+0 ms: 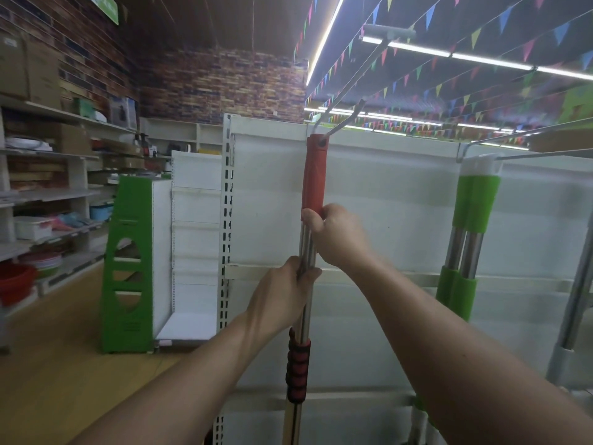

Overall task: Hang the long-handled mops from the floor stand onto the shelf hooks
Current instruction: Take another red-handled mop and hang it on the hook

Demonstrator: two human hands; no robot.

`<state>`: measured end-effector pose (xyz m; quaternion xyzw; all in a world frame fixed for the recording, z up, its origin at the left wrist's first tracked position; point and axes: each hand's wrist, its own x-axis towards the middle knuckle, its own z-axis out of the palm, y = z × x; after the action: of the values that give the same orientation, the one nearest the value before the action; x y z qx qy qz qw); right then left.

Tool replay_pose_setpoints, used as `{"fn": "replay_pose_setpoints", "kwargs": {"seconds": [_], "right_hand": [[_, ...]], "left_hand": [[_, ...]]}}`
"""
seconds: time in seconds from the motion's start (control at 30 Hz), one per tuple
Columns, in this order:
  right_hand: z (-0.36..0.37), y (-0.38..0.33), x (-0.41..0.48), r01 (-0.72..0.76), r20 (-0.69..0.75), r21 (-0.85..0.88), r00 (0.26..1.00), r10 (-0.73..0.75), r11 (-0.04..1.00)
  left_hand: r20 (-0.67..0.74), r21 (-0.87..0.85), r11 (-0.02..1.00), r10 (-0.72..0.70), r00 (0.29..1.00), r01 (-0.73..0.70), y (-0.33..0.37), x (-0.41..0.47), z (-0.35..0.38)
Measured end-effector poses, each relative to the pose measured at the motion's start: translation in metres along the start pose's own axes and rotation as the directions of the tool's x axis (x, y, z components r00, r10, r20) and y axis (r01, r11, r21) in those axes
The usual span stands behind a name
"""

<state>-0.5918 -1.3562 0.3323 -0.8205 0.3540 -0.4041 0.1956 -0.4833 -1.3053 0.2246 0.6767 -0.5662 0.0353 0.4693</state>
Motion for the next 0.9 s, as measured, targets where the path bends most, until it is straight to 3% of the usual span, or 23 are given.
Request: {"fn": "replay_pose_setpoints", "kwargs": {"seconds": [0.33,0.47,0.67,0.77,0.9], "right_hand": [[0.005,0.010,-0.026,-0.043,0.034,0.055,0.999,0.041,0.998],[0.010,0.021,-0.045,-0.113,0.073,0.049,0.991,0.109,0.992],[0.037,0.077,-0.102,-0.297,0.207,0.022,0.936,0.286,0.955],[0.055,0.102,-0.145,-0.433,0.278,0.187,0.884,0.376,0.882],[0.067,0.120,-0.203,-0.541,0.355,0.295,0.828,0.435,0.788]], "left_hand": [[-0.020,0.270,0.963,0.029,0.999,-0.023,0.005,-0.017,-0.006],[0.115,0.335,0.942,-0.007,0.993,-0.032,-0.015,-0.049,0.006],[0.183,0.053,0.957,-0.290,0.939,0.285,-0.060,-0.114,0.028],[0.176,-0.133,0.887,-0.418,0.891,0.442,-0.070,-0.144,0.036],[0.191,-0.238,0.775,-0.553,0.811,0.585,-0.068,-0.187,0.043]]}}
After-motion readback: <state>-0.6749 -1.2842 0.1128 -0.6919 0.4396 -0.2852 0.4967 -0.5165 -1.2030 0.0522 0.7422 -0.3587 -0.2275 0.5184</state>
